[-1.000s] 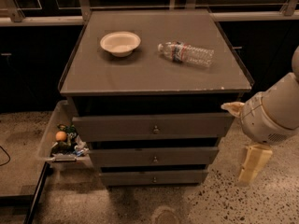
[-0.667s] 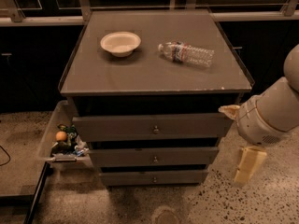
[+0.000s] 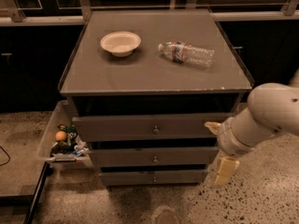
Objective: Open middle drawer
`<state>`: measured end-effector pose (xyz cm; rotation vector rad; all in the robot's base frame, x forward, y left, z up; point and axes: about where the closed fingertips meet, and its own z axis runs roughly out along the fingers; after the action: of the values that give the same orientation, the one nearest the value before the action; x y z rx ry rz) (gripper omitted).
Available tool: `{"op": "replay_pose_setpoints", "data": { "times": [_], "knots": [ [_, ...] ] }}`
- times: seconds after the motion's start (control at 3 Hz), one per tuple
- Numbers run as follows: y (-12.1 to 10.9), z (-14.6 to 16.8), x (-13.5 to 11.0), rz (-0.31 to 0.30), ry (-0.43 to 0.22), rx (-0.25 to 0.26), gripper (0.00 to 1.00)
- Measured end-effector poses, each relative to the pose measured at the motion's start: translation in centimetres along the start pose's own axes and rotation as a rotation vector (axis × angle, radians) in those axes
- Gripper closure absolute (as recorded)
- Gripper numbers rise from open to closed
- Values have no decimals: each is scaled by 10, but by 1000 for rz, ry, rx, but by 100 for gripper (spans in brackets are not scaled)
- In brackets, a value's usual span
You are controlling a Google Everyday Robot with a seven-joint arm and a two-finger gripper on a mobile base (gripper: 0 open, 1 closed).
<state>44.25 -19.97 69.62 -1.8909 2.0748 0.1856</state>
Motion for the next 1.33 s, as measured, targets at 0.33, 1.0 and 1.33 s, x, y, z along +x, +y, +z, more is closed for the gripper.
{"op": "replay_pose_setpoints", "data": {
  "times": [0.33, 1.0, 1.33],
  "knots": [
    [-22, 44, 23, -31, -42, 54, 0],
    [-35, 90, 56, 2, -79, 55, 0],
    [-30, 122, 59, 9, -86, 6, 0]
  ]
}}
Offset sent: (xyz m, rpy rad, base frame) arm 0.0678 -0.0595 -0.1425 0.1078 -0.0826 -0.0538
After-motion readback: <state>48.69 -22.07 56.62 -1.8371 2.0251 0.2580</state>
